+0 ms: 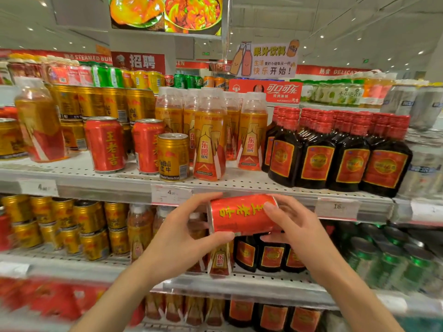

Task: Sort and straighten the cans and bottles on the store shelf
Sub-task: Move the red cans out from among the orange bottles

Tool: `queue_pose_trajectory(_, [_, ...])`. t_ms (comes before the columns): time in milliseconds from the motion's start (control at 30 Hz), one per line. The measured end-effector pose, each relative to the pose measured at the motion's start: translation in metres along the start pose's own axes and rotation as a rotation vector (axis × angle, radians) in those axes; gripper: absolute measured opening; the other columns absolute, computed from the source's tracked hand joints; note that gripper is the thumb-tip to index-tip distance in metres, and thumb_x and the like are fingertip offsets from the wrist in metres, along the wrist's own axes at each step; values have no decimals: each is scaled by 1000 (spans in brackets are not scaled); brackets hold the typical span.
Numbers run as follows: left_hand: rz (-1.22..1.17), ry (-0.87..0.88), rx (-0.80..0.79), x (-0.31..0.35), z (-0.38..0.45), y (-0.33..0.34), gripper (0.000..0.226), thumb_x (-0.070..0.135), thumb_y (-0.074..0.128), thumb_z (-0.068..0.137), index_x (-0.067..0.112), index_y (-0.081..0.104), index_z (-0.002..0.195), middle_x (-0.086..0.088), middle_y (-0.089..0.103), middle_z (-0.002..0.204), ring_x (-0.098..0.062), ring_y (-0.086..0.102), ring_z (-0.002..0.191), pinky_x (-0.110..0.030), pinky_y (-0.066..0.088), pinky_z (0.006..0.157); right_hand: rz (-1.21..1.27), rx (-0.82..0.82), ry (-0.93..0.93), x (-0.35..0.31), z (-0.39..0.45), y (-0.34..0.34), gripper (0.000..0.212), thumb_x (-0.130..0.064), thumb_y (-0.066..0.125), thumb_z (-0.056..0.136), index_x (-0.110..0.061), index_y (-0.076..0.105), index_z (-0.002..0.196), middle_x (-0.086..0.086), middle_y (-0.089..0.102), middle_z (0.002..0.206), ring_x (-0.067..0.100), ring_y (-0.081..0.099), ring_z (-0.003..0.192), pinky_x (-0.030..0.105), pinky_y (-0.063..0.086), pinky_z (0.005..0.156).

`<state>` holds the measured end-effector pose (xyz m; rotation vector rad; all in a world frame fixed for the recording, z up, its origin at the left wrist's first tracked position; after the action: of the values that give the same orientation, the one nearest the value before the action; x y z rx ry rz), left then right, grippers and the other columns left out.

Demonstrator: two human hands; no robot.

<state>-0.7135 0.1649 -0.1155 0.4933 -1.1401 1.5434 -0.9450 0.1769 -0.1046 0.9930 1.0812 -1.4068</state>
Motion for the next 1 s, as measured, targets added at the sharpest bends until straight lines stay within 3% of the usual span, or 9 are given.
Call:
queue_pose_trajectory(100, [-38,-45,-3,-11,-14,-15,63,30,85,75,45,55,129,24,69,113,0,66,108,-22,55,92,-6,-4,44,12,-11,20,42,-47,66,83,-29,66,121,-8,76,101,10,74,97,34,63,78])
queue_pose_trajectory(267, [-139,-79,-29,-41,-37,-53,65,34,84,75,52,56,131,18,69,120,-7,69,109,-29,58,89,-10,50,94,18,-25,72,45,-50,65,81,-27,67,121,-12,76,97,8,74,95,34,63,78])
queue_pose_trajectory(467, [-248,-96,-81,-83,-57,-137,63,30,82,79,52,56,132,10,68,123,-13,71,104,-26,60,79,-40,97,125,15,-33,171,45,-53,65,80,-30,67,119,-14,76,97,8,74,95,40,62,86])
queue_pose_trajectory(600, [-222,-97,-74,-105,-65,-201,60,36,82,76,53,58,129,12,70,120,-13,71,103,-33,60,87,-49,122,121,9,-27,238,45,-55,65,78,-32,67,117,-19,75,93,2,72,91,25,61,77])
queue_pose_trajectory(700, [-215,-106,-59,-117,-70,-240,60,37,83,75,53,59,127,10,70,121,-13,71,104,-33,60,86,-43,120,128,4,-19,276,40,-55,68,79,-35,69,114,-13,77,99,10,74,98,42,61,89])
queue_pose_trajectory(833, [-223,-117,-37,-120,-70,-268,59,32,83,76,46,60,129,10,72,115,-7,71,102,-25,59,82,3,100,117,-7,-10,304,41,-45,67,82,-25,67,117,-9,77,95,7,74,92,28,62,70])
queue_pose_trajectory(1000, [-185,-104,-33,-117,-61,-286,58,36,82,74,48,60,127,28,68,111,-1,71,99,-26,60,84,1,81,65,-19,5,317,38,-41,68,86,-22,67,119,-12,77,93,9,75,91,30,63,71])
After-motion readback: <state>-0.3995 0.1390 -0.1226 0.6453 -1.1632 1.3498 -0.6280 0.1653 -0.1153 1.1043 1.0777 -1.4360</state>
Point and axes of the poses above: each hand's wrist, its own z-axis towards the middle knuckle, its own y-axis out of the palm, x = y × z, the point moved 1 cm from there along z, towards the middle knuckle
